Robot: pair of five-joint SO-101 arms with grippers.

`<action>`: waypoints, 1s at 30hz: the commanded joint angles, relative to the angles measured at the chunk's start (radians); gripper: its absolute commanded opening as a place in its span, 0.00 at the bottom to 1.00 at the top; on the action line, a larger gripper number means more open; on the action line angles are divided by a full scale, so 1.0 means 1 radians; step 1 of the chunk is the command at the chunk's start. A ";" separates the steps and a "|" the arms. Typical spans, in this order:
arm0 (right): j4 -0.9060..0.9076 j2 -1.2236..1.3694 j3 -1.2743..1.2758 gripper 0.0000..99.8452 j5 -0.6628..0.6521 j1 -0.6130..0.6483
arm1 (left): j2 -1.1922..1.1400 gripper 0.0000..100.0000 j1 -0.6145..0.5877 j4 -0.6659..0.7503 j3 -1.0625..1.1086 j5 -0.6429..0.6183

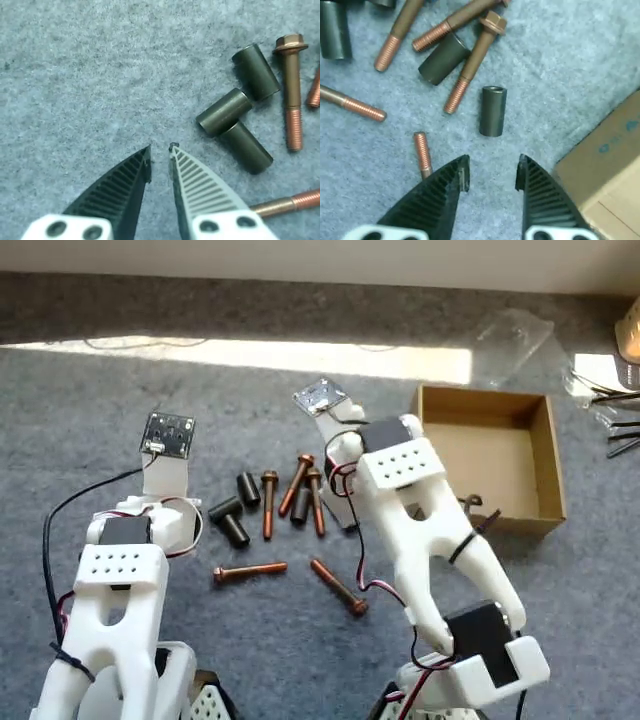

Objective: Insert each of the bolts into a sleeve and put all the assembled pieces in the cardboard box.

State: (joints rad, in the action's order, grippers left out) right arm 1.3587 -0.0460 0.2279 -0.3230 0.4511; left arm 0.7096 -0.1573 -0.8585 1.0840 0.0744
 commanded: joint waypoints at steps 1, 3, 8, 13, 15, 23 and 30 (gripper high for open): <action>-0.024 0.059 -0.093 0.15 0.006 0.013 | 0.002 0.07 -0.013 0.017 -0.001 -0.009; -0.024 0.097 -0.111 0.15 0.006 0.016 | 0.002 0.07 -0.013 0.017 -0.001 -0.009; -0.073 0.134 -0.130 0.15 0.006 0.025 | 0.002 0.07 -0.013 0.017 -0.001 -0.009; -0.142 0.134 -0.094 0.15 0.014 0.027 | 0.002 0.07 -0.013 0.017 -0.001 -0.009; -0.145 0.134 -0.077 0.15 0.014 0.028 | 0.002 0.07 -0.013 0.017 -0.001 -0.008; -0.268 0.133 0.056 0.15 0.014 0.028 | 0.004 0.07 -0.008 0.012 -0.001 -0.009; -0.286 0.137 0.079 0.15 0.014 0.031 | 0.004 0.07 -0.012 0.014 -0.001 -0.009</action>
State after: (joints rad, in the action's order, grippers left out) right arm 1.0902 0.0997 0.3122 -0.3168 0.4726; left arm 0.7096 -0.1588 -0.8554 1.0886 0.0744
